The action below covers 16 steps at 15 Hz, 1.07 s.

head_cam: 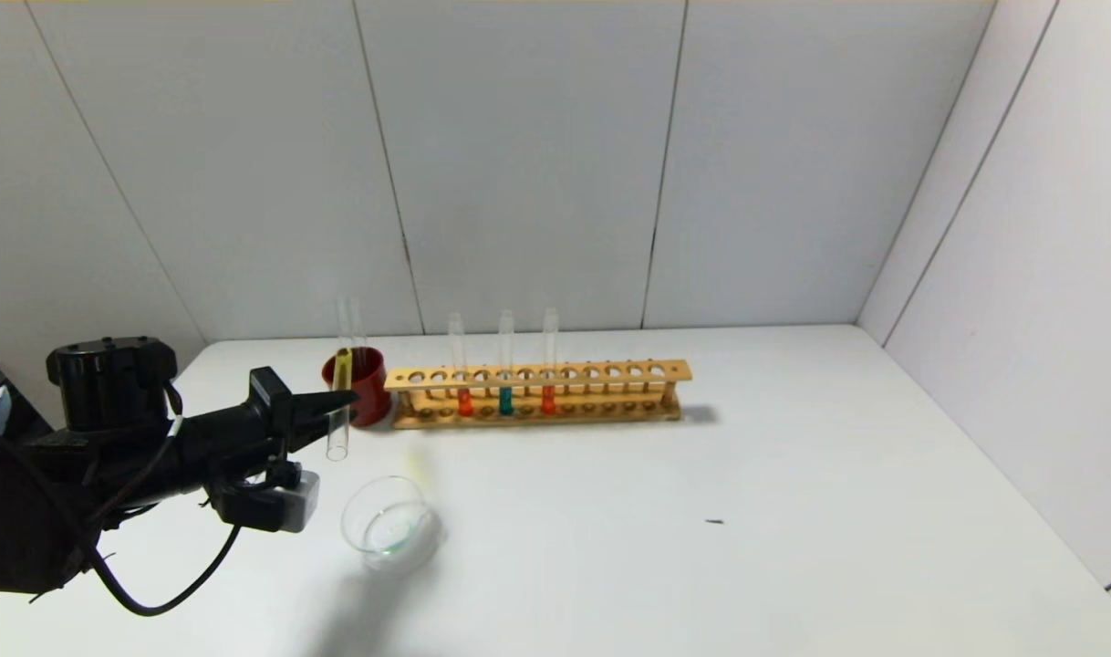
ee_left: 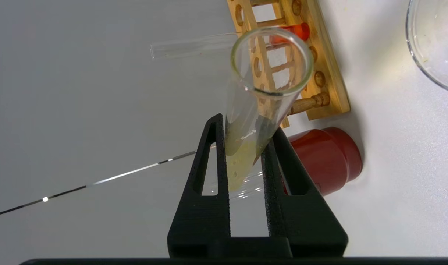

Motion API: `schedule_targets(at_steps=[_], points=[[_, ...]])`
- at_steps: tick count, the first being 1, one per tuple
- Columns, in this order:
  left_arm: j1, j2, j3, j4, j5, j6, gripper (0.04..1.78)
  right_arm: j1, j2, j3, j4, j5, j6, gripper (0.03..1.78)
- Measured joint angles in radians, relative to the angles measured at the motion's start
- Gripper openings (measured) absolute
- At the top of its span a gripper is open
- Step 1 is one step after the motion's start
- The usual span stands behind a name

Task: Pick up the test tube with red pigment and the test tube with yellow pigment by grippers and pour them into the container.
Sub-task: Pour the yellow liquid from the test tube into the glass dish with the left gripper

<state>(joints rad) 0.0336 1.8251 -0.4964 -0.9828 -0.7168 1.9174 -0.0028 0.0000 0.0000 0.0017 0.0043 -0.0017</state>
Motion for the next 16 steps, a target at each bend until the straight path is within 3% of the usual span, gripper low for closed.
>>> schedule_targets(at_steps=[16], points=[[0.000, 0.001, -0.028, -0.012, 0.017, 0.089, 0.31, 0.000, 0.000, 0.000, 0.000, 0.000, 0.000, 1.75]])
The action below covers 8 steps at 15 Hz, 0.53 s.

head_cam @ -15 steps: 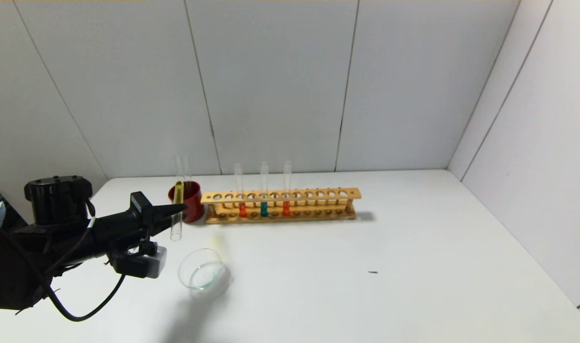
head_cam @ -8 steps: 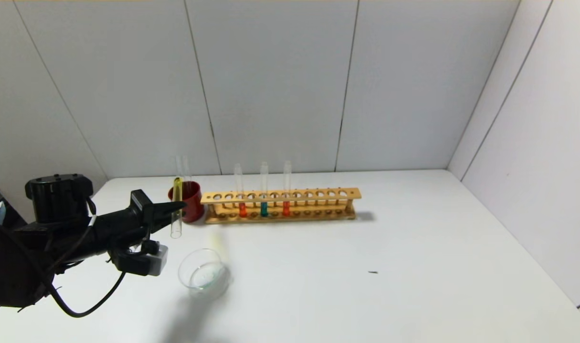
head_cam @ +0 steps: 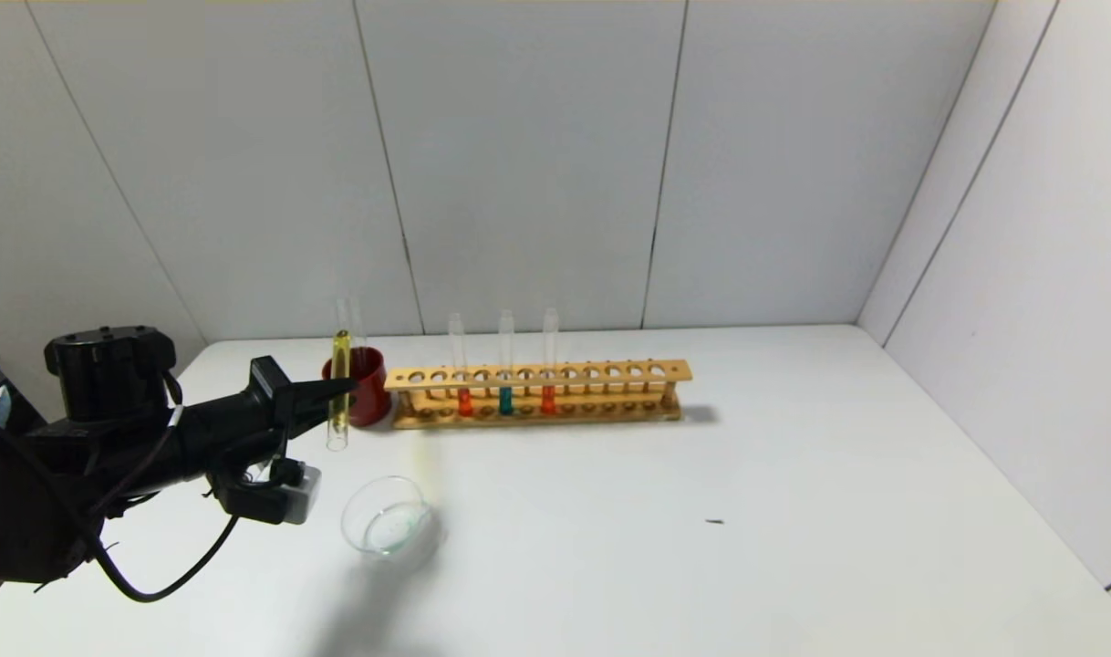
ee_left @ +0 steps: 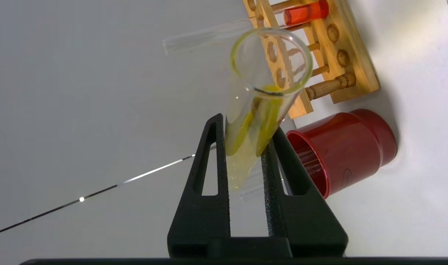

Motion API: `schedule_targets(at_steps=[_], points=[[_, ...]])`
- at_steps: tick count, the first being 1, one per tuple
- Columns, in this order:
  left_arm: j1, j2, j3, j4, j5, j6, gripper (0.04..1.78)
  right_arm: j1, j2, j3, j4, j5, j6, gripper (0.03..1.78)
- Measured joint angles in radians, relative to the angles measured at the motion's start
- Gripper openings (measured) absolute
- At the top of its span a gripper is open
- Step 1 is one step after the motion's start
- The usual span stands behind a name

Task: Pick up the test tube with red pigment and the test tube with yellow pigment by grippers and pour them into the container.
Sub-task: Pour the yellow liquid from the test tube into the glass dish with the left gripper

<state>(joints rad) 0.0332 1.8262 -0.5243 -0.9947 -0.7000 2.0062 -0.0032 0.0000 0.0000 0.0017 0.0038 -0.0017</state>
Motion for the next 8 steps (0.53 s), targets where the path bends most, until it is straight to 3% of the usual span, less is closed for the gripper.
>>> schedule_targets(at_steps=[8], points=[[0.002, -0.001, 0.003, 0.000, -0.027, 0.053, 0.31, 0.000, 0.000, 0.000, 0.000, 0.000, 0.000, 1.75]])
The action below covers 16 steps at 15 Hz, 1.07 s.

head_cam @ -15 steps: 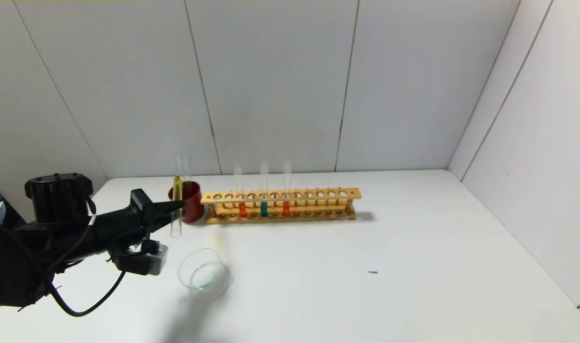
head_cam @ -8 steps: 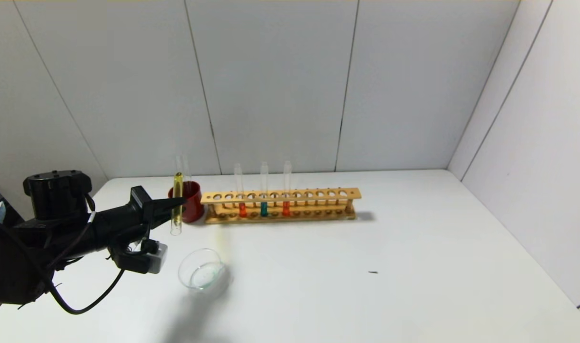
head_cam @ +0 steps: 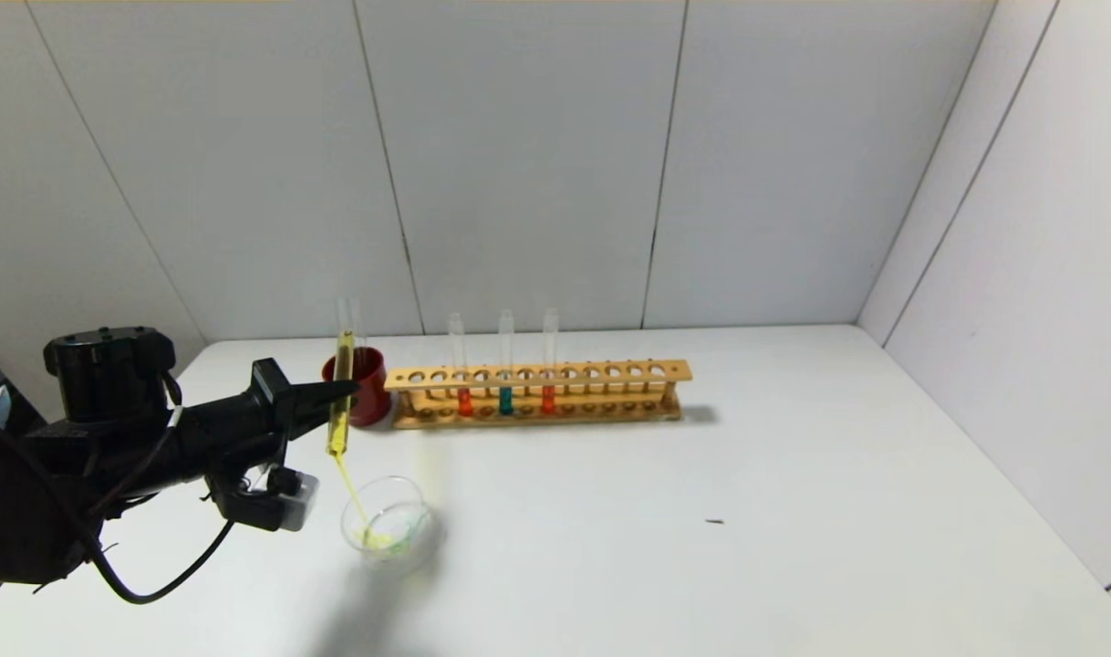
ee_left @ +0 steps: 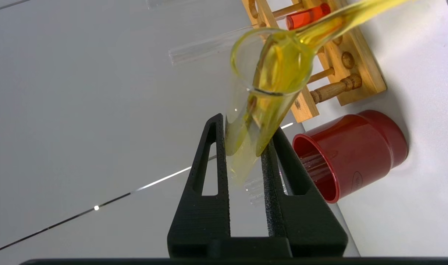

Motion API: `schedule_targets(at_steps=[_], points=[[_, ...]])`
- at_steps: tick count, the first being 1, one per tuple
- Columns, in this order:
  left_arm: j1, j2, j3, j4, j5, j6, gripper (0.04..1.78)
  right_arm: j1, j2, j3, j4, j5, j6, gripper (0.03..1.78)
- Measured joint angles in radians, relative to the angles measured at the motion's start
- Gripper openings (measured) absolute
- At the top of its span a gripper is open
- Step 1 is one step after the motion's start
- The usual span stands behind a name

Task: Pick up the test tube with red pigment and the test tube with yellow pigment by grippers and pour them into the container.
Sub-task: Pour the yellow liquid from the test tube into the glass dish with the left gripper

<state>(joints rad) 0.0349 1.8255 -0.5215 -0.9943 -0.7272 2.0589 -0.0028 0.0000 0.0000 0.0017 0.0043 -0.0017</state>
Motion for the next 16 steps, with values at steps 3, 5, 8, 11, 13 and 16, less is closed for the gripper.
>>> schedule_targets(at_steps=[3, 5, 8, 11, 13, 16], points=[[0.000, 0.002, 0.000, 0.000, 0.001, 0.001, 0.31, 0.000, 0.000, 0.000, 0.000, 0.000, 0.000, 1.75], [0.000, 0.002, 0.000, 0.000, 0.002, 0.015, 0.31, 0.000, 0.000, 0.000, 0.000, 0.000, 0.000, 1.75], [0.000, 0.002, -0.002, 0.000, -0.001, 0.033, 0.31, 0.000, 0.000, 0.000, 0.000, 0.000, 0.000, 1.75], [-0.003, 0.002, -0.005, 0.000, 0.001, 0.053, 0.31, 0.000, 0.000, 0.000, 0.000, 0.000, 0.000, 1.75], [-0.003, 0.003, -0.021, 0.000, 0.003, 0.066, 0.31, 0.000, 0.000, 0.000, 0.000, 0.000, 0.000, 1.75], [-0.007, 0.006, -0.037, 0.000, 0.006, 0.078, 0.31, 0.000, 0.000, 0.000, 0.000, 0.000, 0.000, 1.75]])
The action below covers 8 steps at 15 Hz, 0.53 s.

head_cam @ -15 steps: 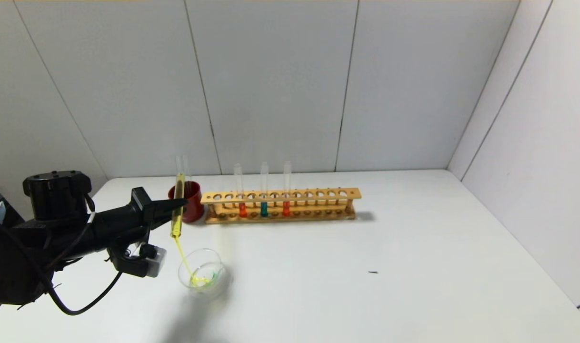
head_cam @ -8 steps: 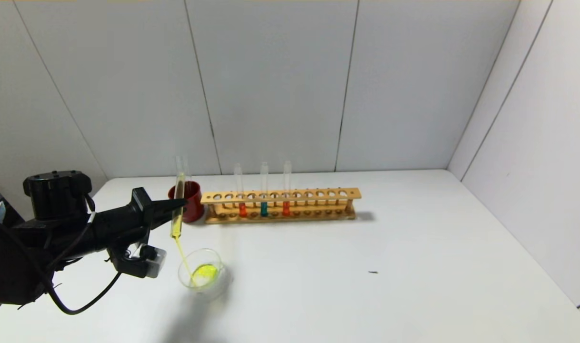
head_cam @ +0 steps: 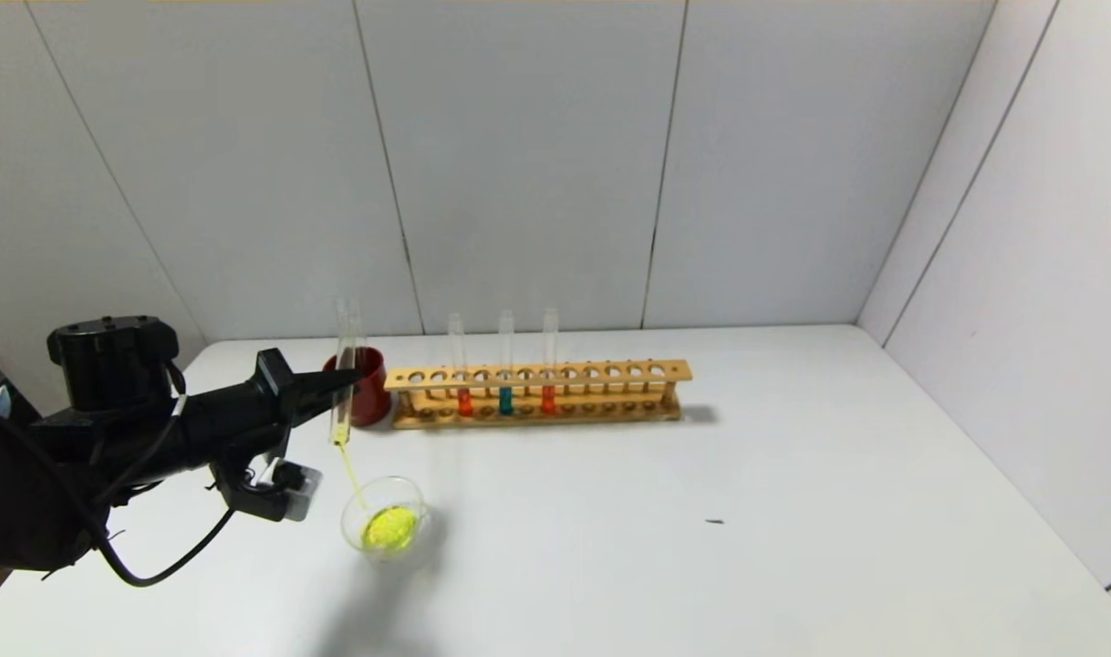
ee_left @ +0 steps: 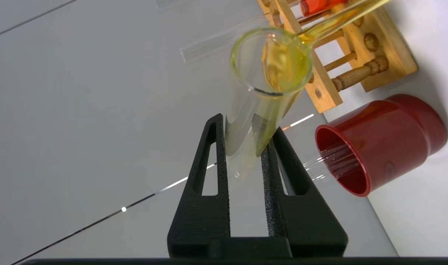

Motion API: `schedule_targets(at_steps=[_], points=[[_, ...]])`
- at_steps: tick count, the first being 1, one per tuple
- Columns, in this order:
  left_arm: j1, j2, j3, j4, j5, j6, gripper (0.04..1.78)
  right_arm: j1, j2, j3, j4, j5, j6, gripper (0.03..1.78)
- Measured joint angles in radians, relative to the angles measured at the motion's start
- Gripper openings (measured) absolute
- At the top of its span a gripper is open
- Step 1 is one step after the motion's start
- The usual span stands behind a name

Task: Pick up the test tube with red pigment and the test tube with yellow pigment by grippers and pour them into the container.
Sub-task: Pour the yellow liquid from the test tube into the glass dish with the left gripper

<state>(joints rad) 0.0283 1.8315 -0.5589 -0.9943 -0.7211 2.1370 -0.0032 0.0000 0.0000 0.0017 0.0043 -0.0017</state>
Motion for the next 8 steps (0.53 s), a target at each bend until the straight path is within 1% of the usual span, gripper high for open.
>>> schedule_targets(at_steps=[8], points=[[-0.004, -0.001, -0.009, -0.006, 0.001, 0.029, 0.31, 0.000, 0.000, 0.000, 0.000, 0.000, 0.000, 1.75]])
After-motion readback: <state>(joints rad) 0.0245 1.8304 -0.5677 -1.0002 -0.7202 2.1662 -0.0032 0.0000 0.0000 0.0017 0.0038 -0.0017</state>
